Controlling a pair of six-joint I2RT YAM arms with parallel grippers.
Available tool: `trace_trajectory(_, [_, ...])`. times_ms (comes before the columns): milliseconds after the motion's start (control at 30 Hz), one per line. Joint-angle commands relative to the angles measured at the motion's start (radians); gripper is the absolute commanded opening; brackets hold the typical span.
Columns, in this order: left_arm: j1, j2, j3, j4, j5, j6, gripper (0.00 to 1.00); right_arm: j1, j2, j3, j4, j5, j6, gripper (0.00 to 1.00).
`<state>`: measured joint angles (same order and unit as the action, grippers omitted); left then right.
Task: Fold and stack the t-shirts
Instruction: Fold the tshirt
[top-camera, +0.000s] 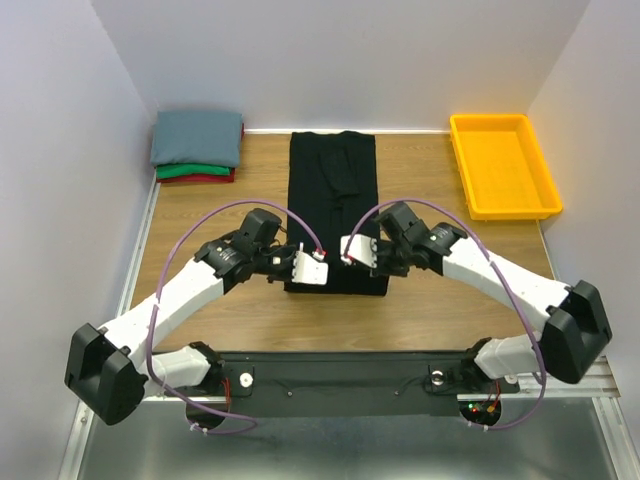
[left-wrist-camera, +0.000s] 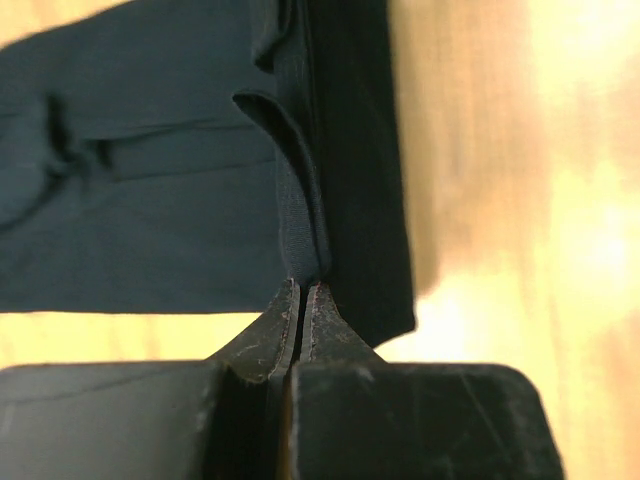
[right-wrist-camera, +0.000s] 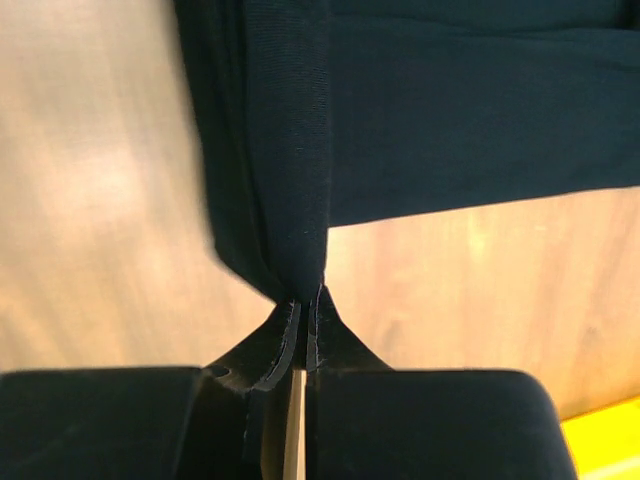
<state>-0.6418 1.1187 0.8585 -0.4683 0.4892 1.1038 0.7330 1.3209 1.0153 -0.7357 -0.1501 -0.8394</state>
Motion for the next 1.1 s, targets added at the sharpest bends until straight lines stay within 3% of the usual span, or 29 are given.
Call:
trace_trajectory(0, [0.033, 0.056, 0.017, 0.109, -0.026, 0.126, 0.0, -0.082, 0.07, 0.094, 0.099, -0.014, -0.113, 0.01])
trace_trajectory(500, [0.22, 0.407, 0.25, 0.191, 0.043, 0.332, 0.0, -0.257, 0.411, 0.36, 0.173, -0.095, -0.236, 0.0])
trace_trajectory(1067, [0.291, 0.723, 0.47, 0.258, 0.072, 0.409, 0.0, -0.333, 0.687, 0.582, 0.196, -0.105, -0.257, 0.0])
